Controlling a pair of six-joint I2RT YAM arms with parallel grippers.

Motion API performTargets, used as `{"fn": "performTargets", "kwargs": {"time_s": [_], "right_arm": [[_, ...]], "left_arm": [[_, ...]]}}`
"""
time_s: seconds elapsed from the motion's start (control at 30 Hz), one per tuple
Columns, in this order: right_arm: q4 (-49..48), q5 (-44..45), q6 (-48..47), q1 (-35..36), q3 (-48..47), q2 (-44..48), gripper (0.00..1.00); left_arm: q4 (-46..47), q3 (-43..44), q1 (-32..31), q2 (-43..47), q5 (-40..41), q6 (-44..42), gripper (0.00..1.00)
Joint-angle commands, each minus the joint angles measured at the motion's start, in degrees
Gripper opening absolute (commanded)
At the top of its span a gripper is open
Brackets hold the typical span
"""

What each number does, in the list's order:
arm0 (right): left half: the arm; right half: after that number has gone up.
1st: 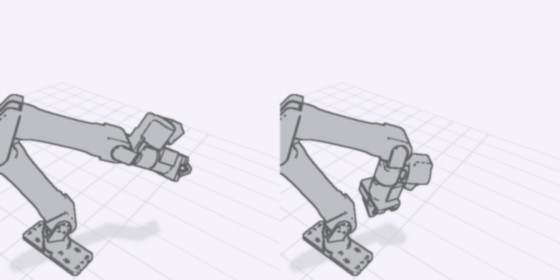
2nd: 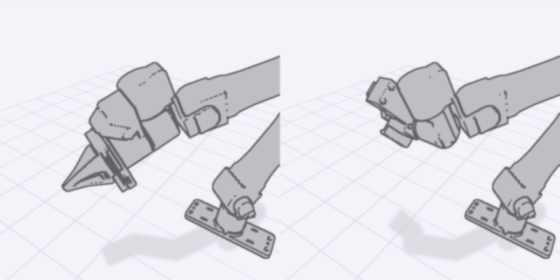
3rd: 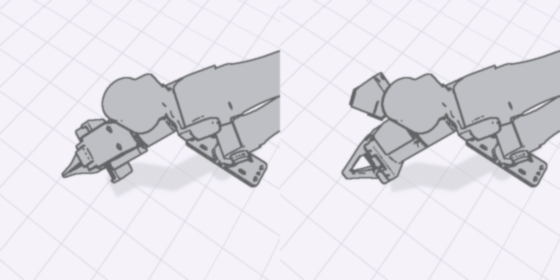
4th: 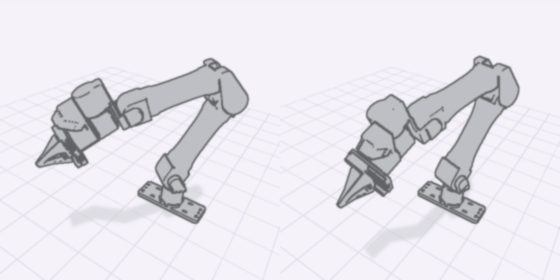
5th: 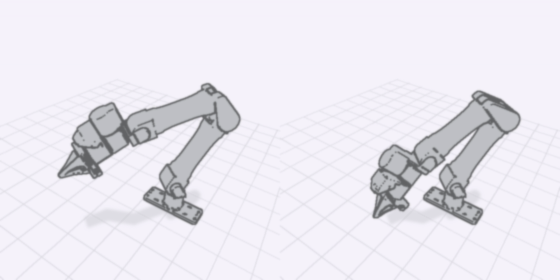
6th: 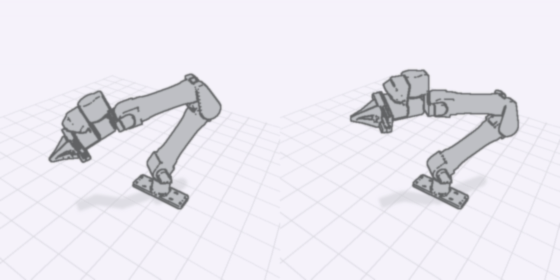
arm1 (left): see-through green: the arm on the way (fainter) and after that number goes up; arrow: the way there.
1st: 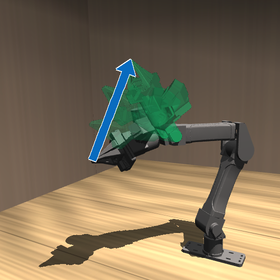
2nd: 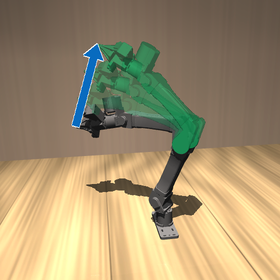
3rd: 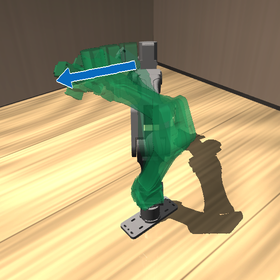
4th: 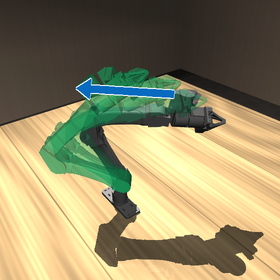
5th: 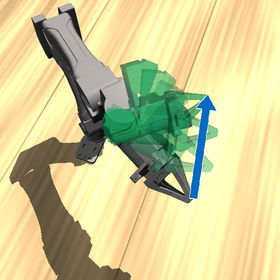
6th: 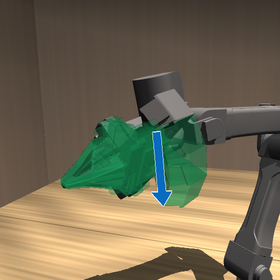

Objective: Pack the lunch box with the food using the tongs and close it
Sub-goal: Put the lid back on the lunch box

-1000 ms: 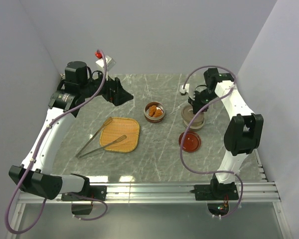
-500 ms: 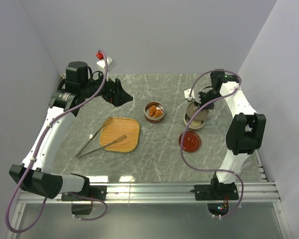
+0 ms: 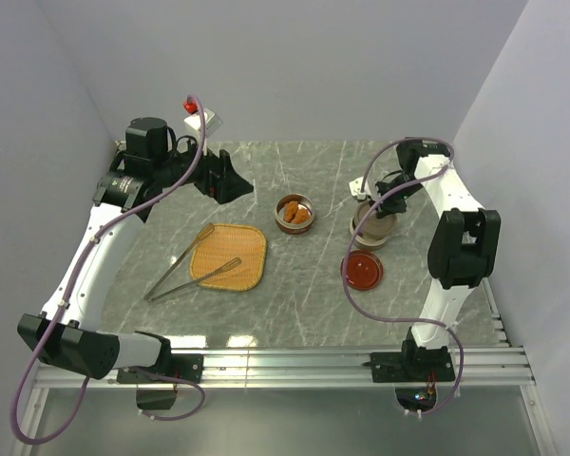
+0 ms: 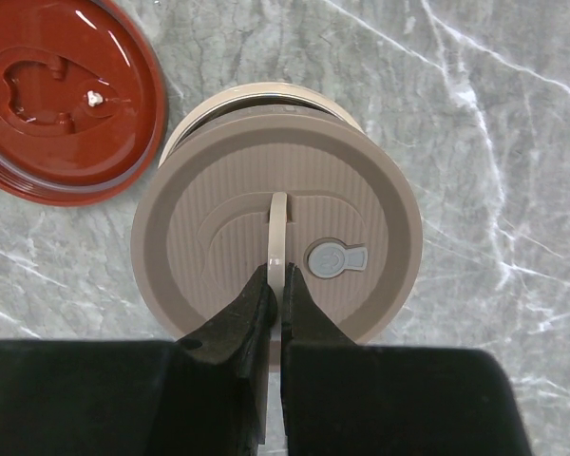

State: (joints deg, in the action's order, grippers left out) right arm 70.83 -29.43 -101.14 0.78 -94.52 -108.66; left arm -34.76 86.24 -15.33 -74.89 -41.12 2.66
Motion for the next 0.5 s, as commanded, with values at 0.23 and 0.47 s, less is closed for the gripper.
{"fn": "performTargets", "kwargs": {"time_s": [0.23, 0.47], "right_arm": [[-0.6, -0.01, -1.25, 0.98, 0.04, -0.5, 0.0], [-2.44, 0.34, -0.72, 1.68, 1.53, -0.5, 0.0]], "left_arm": [[1.54, 0.34, 0.22, -0.16, -1.33, 0.51, 0.99], [1.45, 0.16, 0.22, -0.08, -1.33, 0.16, 0.99]]}}
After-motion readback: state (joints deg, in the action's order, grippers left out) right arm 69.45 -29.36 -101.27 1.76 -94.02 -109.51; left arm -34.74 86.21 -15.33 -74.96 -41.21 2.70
